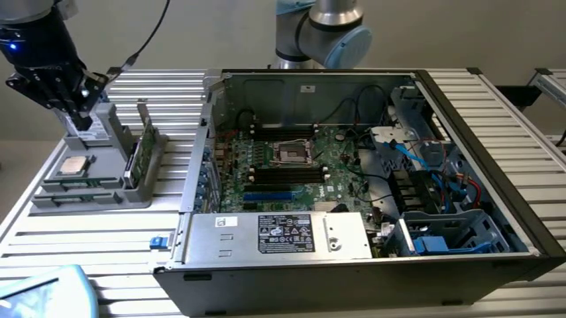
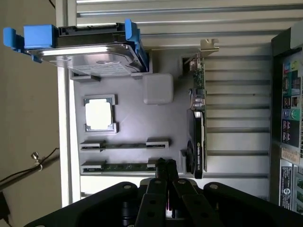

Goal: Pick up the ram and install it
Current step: 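Reach for the ram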

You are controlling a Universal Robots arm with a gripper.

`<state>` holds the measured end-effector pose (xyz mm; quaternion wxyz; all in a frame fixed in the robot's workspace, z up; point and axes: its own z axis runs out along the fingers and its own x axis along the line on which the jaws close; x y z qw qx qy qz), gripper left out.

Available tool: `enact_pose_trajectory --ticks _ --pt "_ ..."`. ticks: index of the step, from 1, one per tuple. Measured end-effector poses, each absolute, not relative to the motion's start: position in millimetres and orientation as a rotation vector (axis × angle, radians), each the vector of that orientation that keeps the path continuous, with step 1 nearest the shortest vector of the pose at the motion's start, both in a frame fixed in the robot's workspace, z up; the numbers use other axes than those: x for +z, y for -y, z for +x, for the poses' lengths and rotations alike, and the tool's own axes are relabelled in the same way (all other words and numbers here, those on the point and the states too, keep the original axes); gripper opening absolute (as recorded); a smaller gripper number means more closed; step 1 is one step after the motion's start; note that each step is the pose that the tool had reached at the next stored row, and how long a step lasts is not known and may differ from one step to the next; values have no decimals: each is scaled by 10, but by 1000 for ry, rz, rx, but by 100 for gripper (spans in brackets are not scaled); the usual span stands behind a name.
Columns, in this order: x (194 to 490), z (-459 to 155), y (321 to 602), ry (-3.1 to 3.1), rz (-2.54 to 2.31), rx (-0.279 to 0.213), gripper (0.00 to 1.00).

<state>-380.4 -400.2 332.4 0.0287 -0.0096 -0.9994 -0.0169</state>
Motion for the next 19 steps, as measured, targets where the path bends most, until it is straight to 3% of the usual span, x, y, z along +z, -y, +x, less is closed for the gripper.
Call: enact_pose_trajectory --ticks 19 --pt "3136 -4064 4158 3052 -10 -49 10"
